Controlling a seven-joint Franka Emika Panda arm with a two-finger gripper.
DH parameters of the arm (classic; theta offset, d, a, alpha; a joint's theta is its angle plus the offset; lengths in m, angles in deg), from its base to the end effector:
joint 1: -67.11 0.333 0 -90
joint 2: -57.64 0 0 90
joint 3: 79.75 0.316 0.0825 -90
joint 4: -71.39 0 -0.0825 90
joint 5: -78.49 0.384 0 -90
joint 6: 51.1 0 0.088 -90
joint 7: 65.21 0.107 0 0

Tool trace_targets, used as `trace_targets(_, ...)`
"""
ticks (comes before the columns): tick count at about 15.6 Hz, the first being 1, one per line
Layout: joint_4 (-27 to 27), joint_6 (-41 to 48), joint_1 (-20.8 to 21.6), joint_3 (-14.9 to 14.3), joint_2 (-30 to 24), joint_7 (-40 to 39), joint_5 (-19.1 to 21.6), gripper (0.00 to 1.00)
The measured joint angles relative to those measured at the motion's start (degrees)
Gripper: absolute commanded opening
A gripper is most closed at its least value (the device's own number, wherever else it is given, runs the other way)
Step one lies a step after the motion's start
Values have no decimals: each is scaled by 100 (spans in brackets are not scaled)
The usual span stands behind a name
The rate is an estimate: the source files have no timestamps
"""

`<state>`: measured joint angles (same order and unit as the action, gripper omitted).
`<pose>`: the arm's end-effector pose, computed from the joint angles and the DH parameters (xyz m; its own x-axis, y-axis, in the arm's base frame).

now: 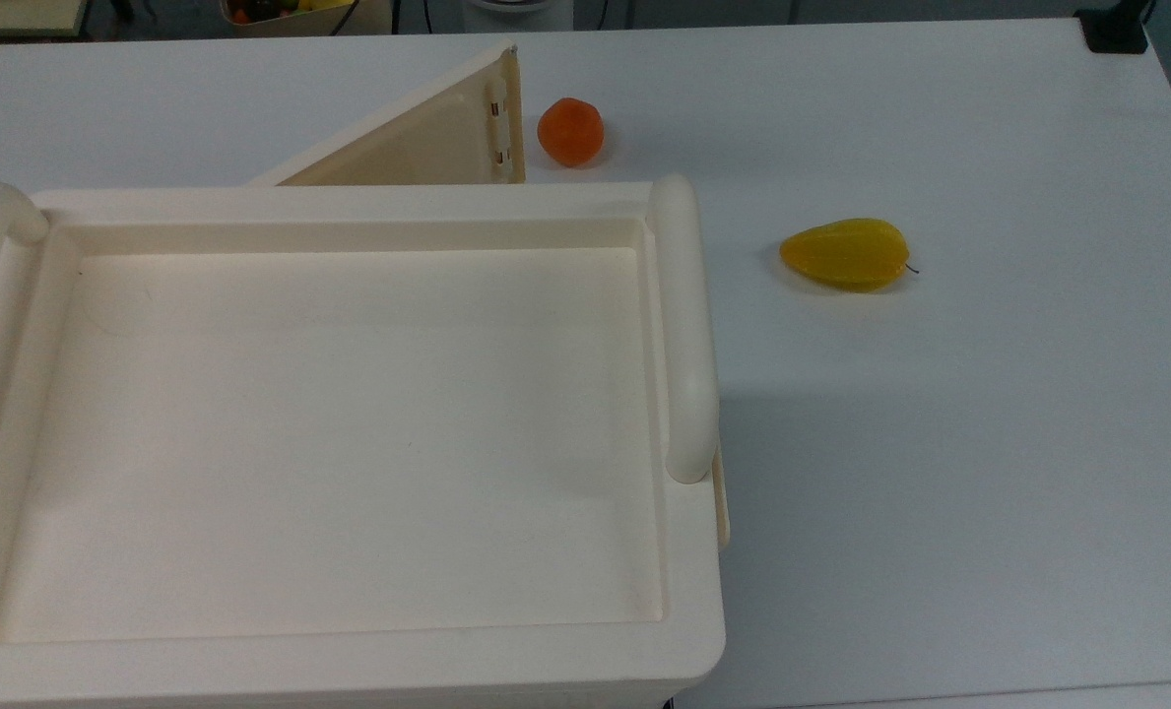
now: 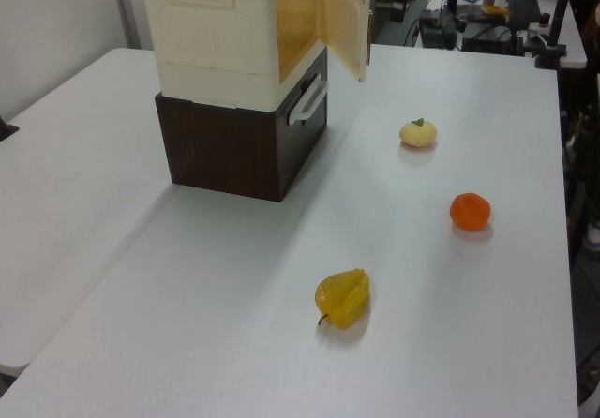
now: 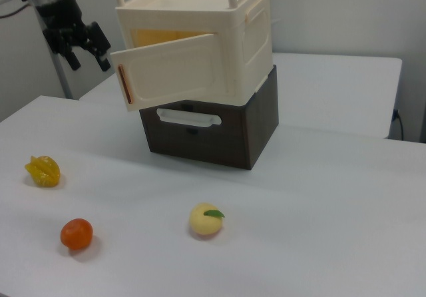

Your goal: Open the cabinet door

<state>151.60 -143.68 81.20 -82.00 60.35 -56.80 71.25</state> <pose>0.5632 0.1055 0.6841 0.9808 0.0635 0.1842 0.0454 -0.9938 0.1010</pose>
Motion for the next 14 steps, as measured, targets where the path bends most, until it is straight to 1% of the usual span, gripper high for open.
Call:
trace_targets(3, -173, -393, 1, 0, -3, 0, 117, 100)
trace_targets(6, -197, -1095, 3, 0, 26, 0, 199, 100)
trace_targets(9, -195, -1575, 3, 0, 177, 0, 216, 100)
trace_targets(14, -180, -1717, 4, 0, 422, 0, 216, 100)
